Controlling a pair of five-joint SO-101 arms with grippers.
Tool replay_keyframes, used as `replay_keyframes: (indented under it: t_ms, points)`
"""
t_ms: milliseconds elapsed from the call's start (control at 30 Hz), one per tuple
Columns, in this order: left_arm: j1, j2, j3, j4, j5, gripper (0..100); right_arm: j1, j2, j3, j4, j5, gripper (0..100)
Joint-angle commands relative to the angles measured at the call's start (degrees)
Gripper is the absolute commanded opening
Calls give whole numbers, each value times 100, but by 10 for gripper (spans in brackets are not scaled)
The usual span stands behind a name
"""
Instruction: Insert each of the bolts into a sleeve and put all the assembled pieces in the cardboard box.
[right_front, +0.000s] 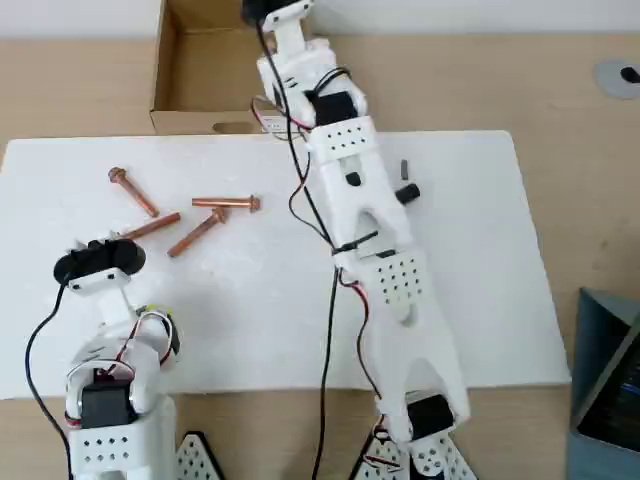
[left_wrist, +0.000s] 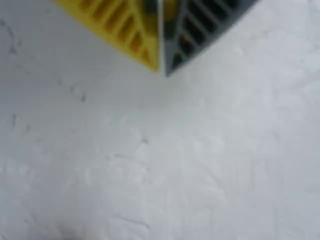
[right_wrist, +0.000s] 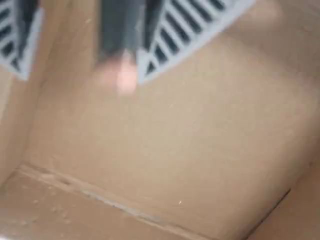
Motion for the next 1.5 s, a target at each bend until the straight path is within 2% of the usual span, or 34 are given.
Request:
replay_keyframes:
  t_ms: [0,333,700,900,1067,1267,1467]
  points:
    - [0,-40,-35,9,-35,4,101,22,-681,237,-53,175]
    - [0,-40,-35,9,-35,4,84,48,-1429,993,-53,175]
    - [0,-40,-35,9,-35,4,145,-13,-2598,2796,0,176]
    - [0,-40,-35,18,-35,4,268,-576,-2536,3727,949,176]
    - [0,-40,-35,18,-26,4,286,-945,-2536,4642,1081,177]
    - [0,-40,-35,18,-26,4,295,-1481,-2527,5846,1723,177]
    - [0,-40,-35,18,-18,4,532,-2281,-1499,5855,1776,177]
